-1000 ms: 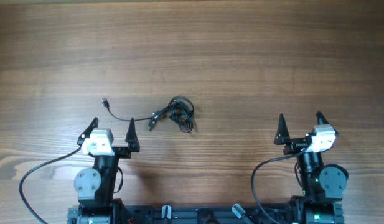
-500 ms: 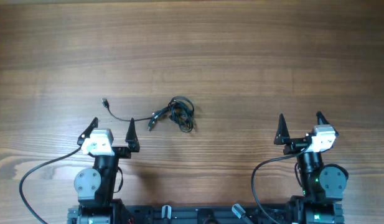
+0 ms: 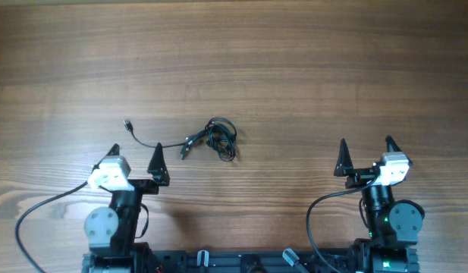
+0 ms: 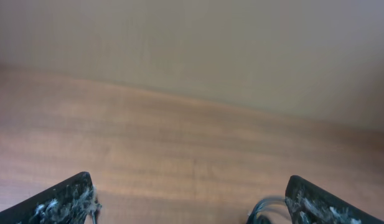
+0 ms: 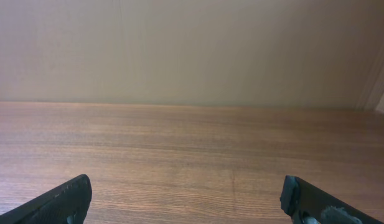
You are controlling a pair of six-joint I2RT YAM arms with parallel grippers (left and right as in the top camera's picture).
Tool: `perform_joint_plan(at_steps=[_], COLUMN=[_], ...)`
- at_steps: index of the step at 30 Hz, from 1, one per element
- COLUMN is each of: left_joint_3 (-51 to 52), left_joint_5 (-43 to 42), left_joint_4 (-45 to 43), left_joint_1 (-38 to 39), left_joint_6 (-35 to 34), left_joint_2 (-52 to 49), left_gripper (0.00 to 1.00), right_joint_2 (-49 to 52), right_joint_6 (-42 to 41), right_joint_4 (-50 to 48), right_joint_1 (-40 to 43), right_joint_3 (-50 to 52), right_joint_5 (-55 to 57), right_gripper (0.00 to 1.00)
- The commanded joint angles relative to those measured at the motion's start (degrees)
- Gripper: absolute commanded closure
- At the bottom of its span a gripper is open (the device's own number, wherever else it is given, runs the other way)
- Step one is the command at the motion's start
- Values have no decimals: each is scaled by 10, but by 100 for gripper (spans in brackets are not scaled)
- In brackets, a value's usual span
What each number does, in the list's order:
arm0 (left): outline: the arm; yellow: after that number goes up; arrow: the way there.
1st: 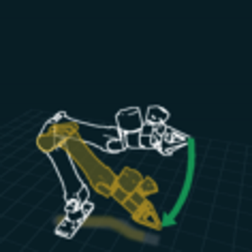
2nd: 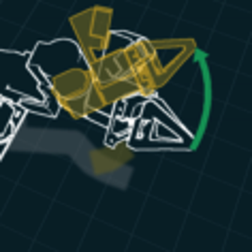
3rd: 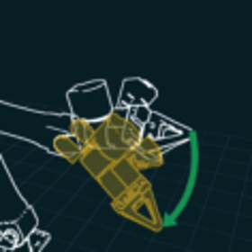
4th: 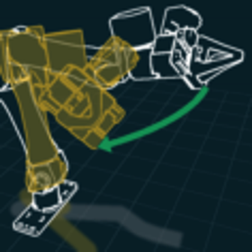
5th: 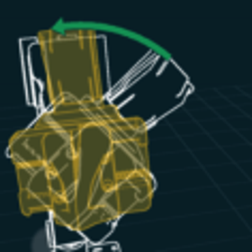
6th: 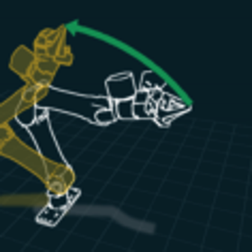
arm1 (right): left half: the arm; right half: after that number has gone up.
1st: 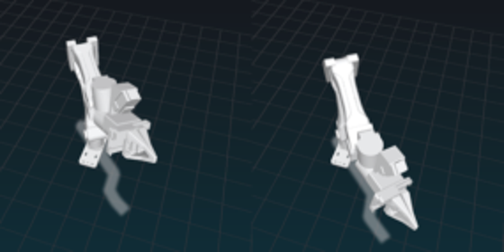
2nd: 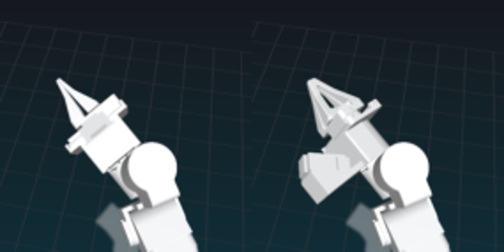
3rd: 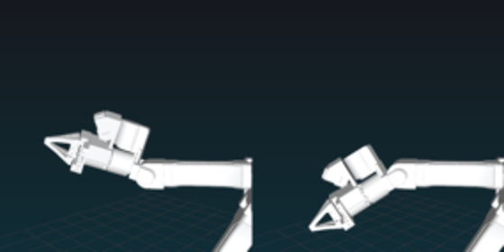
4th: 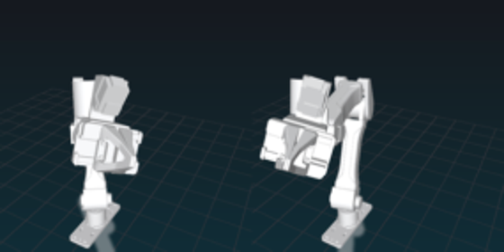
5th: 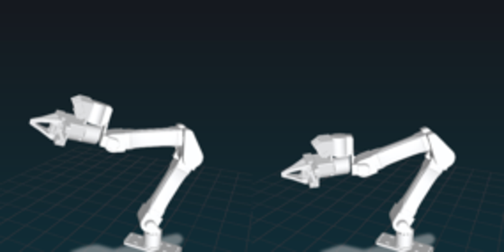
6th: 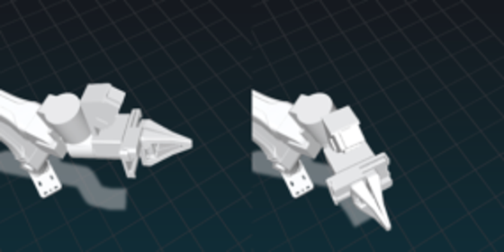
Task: Untangle cables
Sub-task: 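Reach the left gripper forward and down onto the black cable bundle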
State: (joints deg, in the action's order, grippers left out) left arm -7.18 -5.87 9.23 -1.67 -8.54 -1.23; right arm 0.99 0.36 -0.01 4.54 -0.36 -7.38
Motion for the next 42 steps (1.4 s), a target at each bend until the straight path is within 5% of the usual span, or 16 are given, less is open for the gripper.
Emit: perform_joint_plan(at_steps=[1, 9, 21, 28, 42], left_joint_3=[-56, -174, -449, -505, -562], left_joint_5=[-5, -11, -49, -141, -68], left_joint_4=[12, 35, 250, 310, 389], left_joint_1=[-3, -3, -3, 5, 114], left_joint_6=[-10, -10, -9, 19, 99], left_joint_2=[-31, -203, -505, -593, -779], left_gripper=[0, 0, 0, 0, 0], right_joint_2=[-5, -5, -5, -5, -5], right_joint_6=[10, 10, 10, 10, 10], right_joint_4=[-3, -3, -3, -3, -3], right_joint_1=[-3, -3, -3, -3, -3], right_joint_3=[1, 1, 1, 1, 1], right_joint_5=[12, 12, 12, 12, 12], right_gripper=[0, 0, 0, 0, 0])
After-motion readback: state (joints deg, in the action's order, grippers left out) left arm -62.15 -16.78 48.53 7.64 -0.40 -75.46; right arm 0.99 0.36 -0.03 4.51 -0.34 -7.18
